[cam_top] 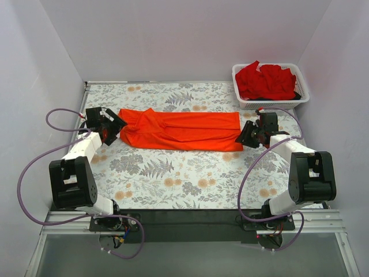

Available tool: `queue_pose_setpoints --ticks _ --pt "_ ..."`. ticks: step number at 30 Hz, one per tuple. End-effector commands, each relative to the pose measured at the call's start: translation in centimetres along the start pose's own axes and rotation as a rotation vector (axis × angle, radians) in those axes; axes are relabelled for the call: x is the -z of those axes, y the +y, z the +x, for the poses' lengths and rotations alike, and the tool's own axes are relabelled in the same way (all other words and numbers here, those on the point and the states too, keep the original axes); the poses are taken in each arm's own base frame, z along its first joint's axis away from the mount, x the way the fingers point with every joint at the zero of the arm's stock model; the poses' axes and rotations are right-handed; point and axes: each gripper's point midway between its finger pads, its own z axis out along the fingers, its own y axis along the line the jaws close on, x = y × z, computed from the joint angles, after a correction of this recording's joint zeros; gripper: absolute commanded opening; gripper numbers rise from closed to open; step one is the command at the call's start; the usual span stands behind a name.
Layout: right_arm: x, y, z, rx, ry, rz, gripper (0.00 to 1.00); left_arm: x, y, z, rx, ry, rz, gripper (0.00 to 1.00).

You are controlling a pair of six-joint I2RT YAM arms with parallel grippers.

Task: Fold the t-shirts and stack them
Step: Fold the tshirt

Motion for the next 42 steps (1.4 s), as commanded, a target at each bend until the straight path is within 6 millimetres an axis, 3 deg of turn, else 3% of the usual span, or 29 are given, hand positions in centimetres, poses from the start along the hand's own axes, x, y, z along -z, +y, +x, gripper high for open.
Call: queue_pose_setpoints --ticks 1,6,8,11,19,34,39,42 --pt "-0.2 0.5 -0.1 0.009 -0.016 -0.043 0.45 -0.1 -1.3 -1.0 -0.021 -0.024 0.065 0.80" --pt "-0.1 0.4 -0.1 0.009 -0.019 -0.045 0.45 0.3 1.9 -2.0 0.161 -0.084 -0.033 0.50" --pt "0.0 0.6 -0.2 0.014 -0.023 -0.049 0.45 0.2 3.0 -2.3 0.218 -0.085 -0.071 0.49" --pt "0.0 0.6 -0.3 0.013 -0.025 -0.048 0.45 -0.4 2.9 -1.9 0.232 -0.035 -0.082 0.50" --pt "-0.4 0.3 0.0 0.010 -0.013 -0.039 0.45 -3.2 3.1 1.0 0.239 0.142 -0.081 0.56" --pt "-1.7 -1.2 0.6 -0.038 0.010 0.027 0.45 -3.3 3.4 2.5 0.200 0.172 -0.103 0.60" --pt "-1.5 -2.1 0.6 -0.047 -0.009 0.071 0.45 -3.2 4.3 3.0 0.187 0.171 -0.130 0.51" --pt "-1.7 -2.5 1.2 -0.053 0.007 0.078 0.45 -3.3 4.9 3.4 0.181 0.179 -0.143 0.35"
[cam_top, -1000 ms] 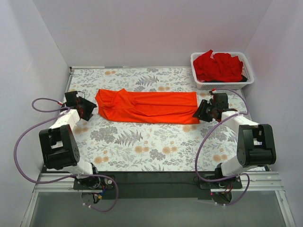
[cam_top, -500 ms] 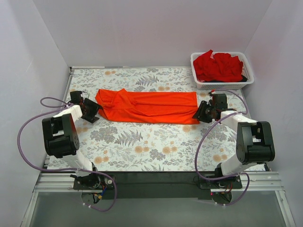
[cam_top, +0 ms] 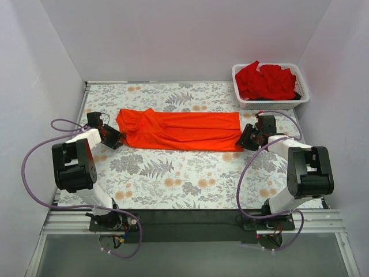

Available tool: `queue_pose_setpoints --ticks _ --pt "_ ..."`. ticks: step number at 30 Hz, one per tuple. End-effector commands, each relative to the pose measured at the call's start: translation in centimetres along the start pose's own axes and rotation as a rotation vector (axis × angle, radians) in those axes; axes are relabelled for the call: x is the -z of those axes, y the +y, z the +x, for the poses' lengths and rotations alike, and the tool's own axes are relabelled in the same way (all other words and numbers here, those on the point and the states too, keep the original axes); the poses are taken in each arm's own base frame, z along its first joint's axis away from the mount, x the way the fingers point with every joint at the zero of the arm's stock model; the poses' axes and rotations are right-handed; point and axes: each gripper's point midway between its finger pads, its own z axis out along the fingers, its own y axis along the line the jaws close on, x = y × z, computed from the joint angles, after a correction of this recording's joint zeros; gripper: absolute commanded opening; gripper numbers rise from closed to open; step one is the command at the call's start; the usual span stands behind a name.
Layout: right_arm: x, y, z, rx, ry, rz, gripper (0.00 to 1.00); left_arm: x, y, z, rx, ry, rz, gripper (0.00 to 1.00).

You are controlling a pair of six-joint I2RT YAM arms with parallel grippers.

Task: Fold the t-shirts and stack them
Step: Fold the tshirt

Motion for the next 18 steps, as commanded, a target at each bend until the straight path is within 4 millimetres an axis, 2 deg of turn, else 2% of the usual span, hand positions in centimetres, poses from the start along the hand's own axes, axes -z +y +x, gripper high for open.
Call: queue_pose_setpoints --ticks 1,3,5,6,9,10,13,18 --pt "-0.5 -1.2 0.5 -0.017 -0.002 0.037 0.44 0.3 0.6 0.2 -0.026 -0.010 -0.014 0.34" --pt "-0.6 -1.7 1.0 -0.027 0.009 0.054 0.43 0.1 1.2 0.5 -0.028 -0.007 -0.028 0.22" --pt "-1.0 -2.4 1.8 -0.033 0.029 0.074 0.39 0.1 1.6 0.5 -0.028 -0.011 -0.039 0.17" --pt "-1.1 -2.6 2.1 -0.036 0.038 0.080 0.38 0.1 1.7 0.5 -0.029 -0.014 -0.039 0.09" --pt "-1.3 -3.5 3.0 -0.051 0.060 0.103 0.25 0.2 2.1 0.6 -0.029 -0.020 -0.050 0.00" --pt "-1.3 -3.8 3.2 -0.060 0.067 0.109 0.16 0.3 2.2 0.8 -0.024 -0.021 -0.051 0.00" --pt "-1.2 -4.6 3.7 -0.096 0.080 0.123 0.01 1.2 2.3 0.4 -0.003 -0.042 -0.040 0.00" --pt "-0.7 -5.0 3.6 -0.115 0.073 0.133 0.01 3.4 2.8 -1.5 0.064 -0.097 -0.021 0.00"
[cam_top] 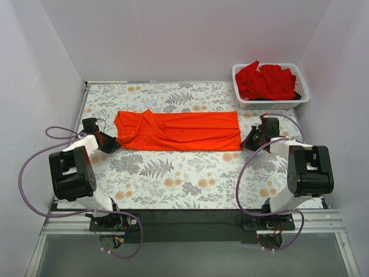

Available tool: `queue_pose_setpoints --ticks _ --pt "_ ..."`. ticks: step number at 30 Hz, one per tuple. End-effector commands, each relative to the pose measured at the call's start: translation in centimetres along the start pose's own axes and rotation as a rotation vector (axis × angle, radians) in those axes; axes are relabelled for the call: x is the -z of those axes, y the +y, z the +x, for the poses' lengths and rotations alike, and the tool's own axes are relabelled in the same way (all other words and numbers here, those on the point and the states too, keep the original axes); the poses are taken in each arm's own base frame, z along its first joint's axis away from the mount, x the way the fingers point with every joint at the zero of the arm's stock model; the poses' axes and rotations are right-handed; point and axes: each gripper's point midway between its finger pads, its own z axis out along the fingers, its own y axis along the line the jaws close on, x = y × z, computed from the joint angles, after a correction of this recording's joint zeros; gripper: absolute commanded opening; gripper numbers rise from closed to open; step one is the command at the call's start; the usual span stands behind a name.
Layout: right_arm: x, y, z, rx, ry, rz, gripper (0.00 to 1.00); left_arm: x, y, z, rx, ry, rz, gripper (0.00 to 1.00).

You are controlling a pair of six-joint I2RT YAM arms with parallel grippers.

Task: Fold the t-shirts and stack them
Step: Fold the tshirt

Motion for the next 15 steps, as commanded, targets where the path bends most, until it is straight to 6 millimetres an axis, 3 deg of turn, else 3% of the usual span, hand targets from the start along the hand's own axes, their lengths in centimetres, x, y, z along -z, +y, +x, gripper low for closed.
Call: queue_pose_setpoints --ticks 1,5,11,15 --pt "0.3 -3.6 3.1 -0.026 0.079 0.138 0.01 2.6 0.1 -2.1 0.054 -0.079 0.024 0.00" --pt "1.0 -4.8 2.2 -0.053 0.044 0.174 0.01 3.3 0.9 -2.6 0.108 -0.101 0.033 0.00" --pt "0.9 -5.4 3.4 -0.065 0.077 0.180 0.01 2.3 3.8 0.8 0.167 -0.018 0.010 0.01" --pt "1.6 -4.5 2.9 -0.045 0.055 0.148 0.01 2.9 4.6 1.1 0.159 -0.045 -0.003 0.23"
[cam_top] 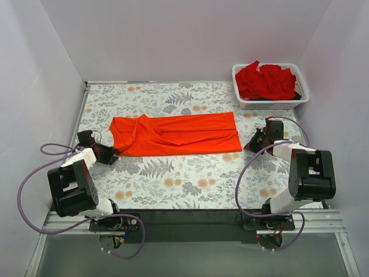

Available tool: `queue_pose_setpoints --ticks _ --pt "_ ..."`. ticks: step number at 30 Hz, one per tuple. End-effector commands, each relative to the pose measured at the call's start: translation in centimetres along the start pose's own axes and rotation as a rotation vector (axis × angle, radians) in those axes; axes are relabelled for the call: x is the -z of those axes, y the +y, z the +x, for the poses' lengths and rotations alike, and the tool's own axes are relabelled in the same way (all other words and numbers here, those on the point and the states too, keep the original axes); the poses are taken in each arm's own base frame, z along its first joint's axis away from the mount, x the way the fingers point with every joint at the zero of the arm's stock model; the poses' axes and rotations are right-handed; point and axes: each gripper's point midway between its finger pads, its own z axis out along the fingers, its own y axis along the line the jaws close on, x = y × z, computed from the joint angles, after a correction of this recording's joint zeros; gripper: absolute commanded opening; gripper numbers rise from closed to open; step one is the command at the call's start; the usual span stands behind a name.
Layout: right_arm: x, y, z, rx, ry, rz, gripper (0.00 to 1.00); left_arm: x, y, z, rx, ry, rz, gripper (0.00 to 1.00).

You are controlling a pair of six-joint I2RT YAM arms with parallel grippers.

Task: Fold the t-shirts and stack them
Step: Fold the tshirt

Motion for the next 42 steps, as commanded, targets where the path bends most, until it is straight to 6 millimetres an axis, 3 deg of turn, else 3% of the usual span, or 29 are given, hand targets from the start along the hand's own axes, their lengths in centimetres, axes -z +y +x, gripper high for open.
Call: queue_pose_setpoints --ticks 1,3,4,6,7,9,11,12,15,16,18,19,22,23,25,26,29,32,42 --pt "0.8 -2.7 2.7 0.009 0.073 0.101 0.01 1.2 0.2 -0.6 -0.010 -0.058 0.004 0.28" --pt "1.3 -1.7 1.8 0.038 0.048 0.073 0.07 2.1 -0.4 -1.2 -0.026 -0.088 0.019 0.38" --pt "1.5 -1.2 1.5 0.055 0.043 0.062 0.14 2.6 -1.3 -1.8 -0.041 -0.110 0.038 0.51" --pt "2.1 0.1 0.1 0.102 0.006 0.039 0.20 4.1 -2.2 -3.0 -0.080 -0.176 0.057 0.63" --pt "2.2 1.1 0.1 0.140 0.002 0.026 0.26 4.7 -2.6 -3.5 -0.095 -0.204 0.064 0.74" --pt "2.8 3.1 -1.0 0.228 -0.038 0.002 0.30 6.5 -3.9 -4.3 -0.151 -0.267 0.088 0.82" --pt "3.0 5.9 -0.9 0.334 -0.057 -0.049 0.31 7.6 -4.9 -4.7 -0.210 -0.312 0.093 0.84" --pt "3.3 7.6 -1.7 0.414 -0.084 -0.082 0.31 7.8 -5.8 -3.7 -0.251 -0.304 0.117 0.84" --pt "3.1 12.7 0.1 0.622 -0.076 -0.186 0.31 8.9 -7.4 -2.9 -0.355 -0.352 0.150 0.84" --pt "3.4 15.8 1.0 0.739 -0.080 -0.253 0.31 9.4 -7.7 -2.9 -0.381 -0.379 0.150 0.85" --pt "2.4 17.7 2.5 0.835 -0.051 -0.285 0.38 9.6 -8.5 -2.1 -0.468 -0.387 0.163 0.89" --pt "2.6 20.3 3.3 0.912 -0.060 -0.334 0.39 9.6 -8.5 -1.8 -0.492 -0.391 0.161 0.89" --pt "1.0 23.1 6.1 1.031 -0.018 -0.377 0.47 9.3 -8.4 -0.6 -0.584 -0.401 0.165 0.91" --pt "1.0 24.9 5.9 1.071 -0.043 -0.400 0.49 9.2 -8.7 -0.1 -0.607 -0.399 0.183 0.91" --pt "-0.4 26.0 8.1 1.136 -0.004 -0.413 0.51 8.5 -8.5 1.6 -0.686 -0.364 0.200 0.92" --pt "-0.5 27.4 8.0 1.171 -0.024 -0.429 0.51 8.3 -8.8 2.0 -0.706 -0.358 0.209 0.92" --pt "-1.8 28.5 9.6 1.244 -0.003 -0.436 0.52 7.8 -8.7 3.7 -0.774 -0.329 0.216 0.93" --pt "-3.2 28.7 11.3 1.284 0.038 -0.437 0.51 7.3 -8.3 4.2 -0.786 -0.315 0.209 0.93" --pt "-5.6 30.1 13.2 1.330 0.065 -0.446 0.48 6.9 -8.5 4.6 -0.787 -0.291 0.210 0.93"
